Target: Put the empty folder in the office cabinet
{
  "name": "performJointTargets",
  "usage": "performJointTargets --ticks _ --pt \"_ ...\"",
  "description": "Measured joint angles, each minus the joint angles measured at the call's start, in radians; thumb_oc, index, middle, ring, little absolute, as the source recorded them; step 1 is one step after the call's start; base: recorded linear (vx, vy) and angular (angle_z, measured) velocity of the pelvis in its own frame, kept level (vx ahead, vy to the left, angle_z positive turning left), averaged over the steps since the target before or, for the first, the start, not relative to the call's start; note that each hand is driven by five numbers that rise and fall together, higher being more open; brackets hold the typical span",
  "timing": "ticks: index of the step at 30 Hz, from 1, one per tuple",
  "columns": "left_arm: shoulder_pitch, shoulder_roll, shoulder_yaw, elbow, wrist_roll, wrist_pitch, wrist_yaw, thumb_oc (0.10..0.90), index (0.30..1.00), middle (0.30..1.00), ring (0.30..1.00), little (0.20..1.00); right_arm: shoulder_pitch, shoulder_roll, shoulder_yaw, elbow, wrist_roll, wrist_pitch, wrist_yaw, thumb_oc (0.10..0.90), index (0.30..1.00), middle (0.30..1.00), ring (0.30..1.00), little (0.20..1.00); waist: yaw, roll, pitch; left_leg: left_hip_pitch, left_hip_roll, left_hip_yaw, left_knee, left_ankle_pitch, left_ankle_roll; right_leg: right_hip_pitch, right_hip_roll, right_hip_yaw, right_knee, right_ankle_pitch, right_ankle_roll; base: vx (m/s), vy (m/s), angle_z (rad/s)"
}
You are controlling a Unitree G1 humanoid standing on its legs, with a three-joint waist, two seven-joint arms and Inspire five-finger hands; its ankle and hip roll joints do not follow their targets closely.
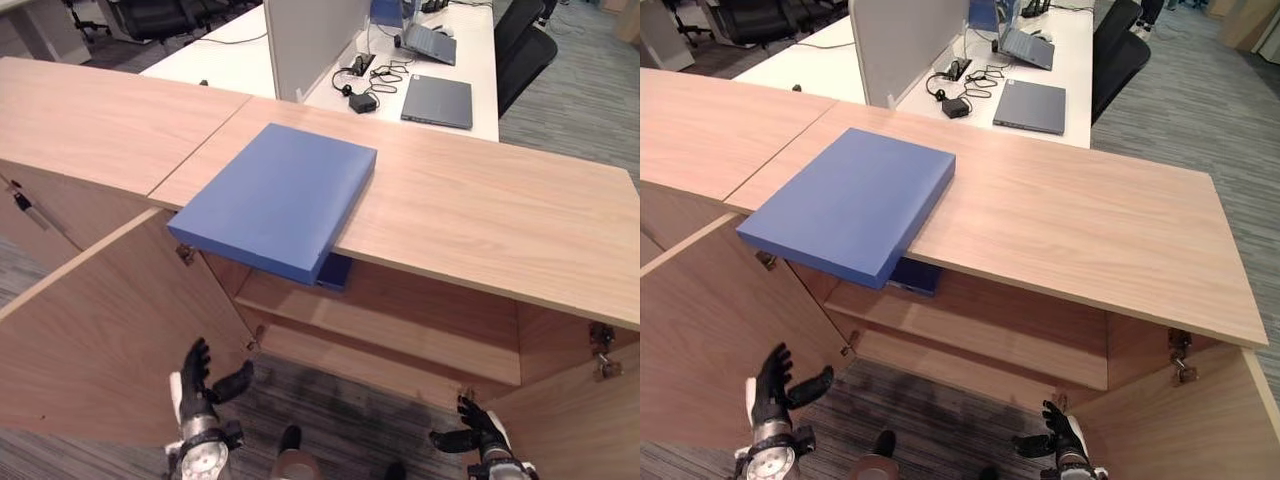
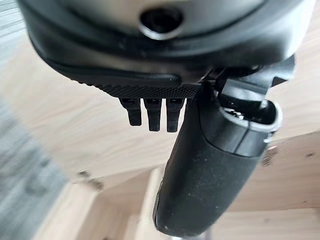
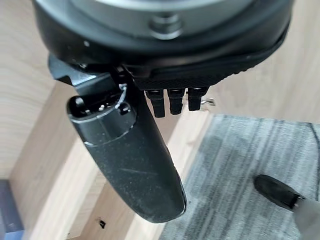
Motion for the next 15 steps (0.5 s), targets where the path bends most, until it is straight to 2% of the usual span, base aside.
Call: performJointTargets --ticks 4,6,9,10,15 --pt "-0.009 0.009 0.005 -0.097 0.005 0.0 0.051 0.8 0.9 0.9 0.9 0.9 -0.009 0.018 0.001 -0.001 0.0 0.0 -0.011 0.8 0.9 0.9 0.9 0.9 0.005 -0.024 0.0 -0.002 -0.008 -0.004 -0.002 -0.001 0.002 0.0 -0.008 -0.006 0.0 -0.002 0.005 0.02 0.014 0.04" --pt "-0.02 0.015 0.011 -0.14 0.055 0.002 0.091 0.8 0.9 0.9 0.9 0.9 -0.01 0.019 0.003 -0.003 0.0 -0.001 -0.015 0.8 0.9 0.9 0.9 0.9 0.005 -0.027 0.0 -0.003 -0.01 -0.004 -0.004 -0.005 0.011 -0.001 -0.013 -0.006 0.0 -0.002 0.008 0.0 0.0 0.0" --pt "-0.049 0.068 0.035 -0.178 0.224 0.01 0.197 0.8 0.9 0.9 0.9 0.9 -0.009 0.022 0.005 -0.003 -0.001 -0.002 -0.024 0.8 0.9 0.9 0.9 0.9 0.005 -0.027 0.0 0.001 -0.01 -0.001 -0.014 -0.004 0.013 -0.005 -0.014 -0.003 0.0 -0.002 0.009 0.01 0.011 -0.02" --pt "-0.047 0.115 0.038 -0.186 0.323 0.028 0.223 0.8 0.9 0.9 0.9 0.9 -0.009 0.022 0.005 -0.003 -0.001 -0.006 -0.024 0.8 0.9 0.9 0.9 0.9 0.005 -0.027 0.0 0.002 -0.009 0.003 -0.017 -0.003 0.014 -0.008 -0.012 0.0 0.0 -0.002 0.009 0.01 0.024 -0.05" --pt "-0.034 0.215 0.064 -0.222 0.519 0.035 0.245 0.8 0.9 0.9 0.9 0.9 -0.008 0.022 0.005 0.001 0.0 -0.022 -0.027 0.8 0.9 0.9 0.9 0.9 0.005 -0.022 0.0 0.005 -0.01 0.007 -0.018 0.0 0.009 -0.009 -0.017 0.005 0.0 -0.003 0.01 0.0 0.004 -0.01"
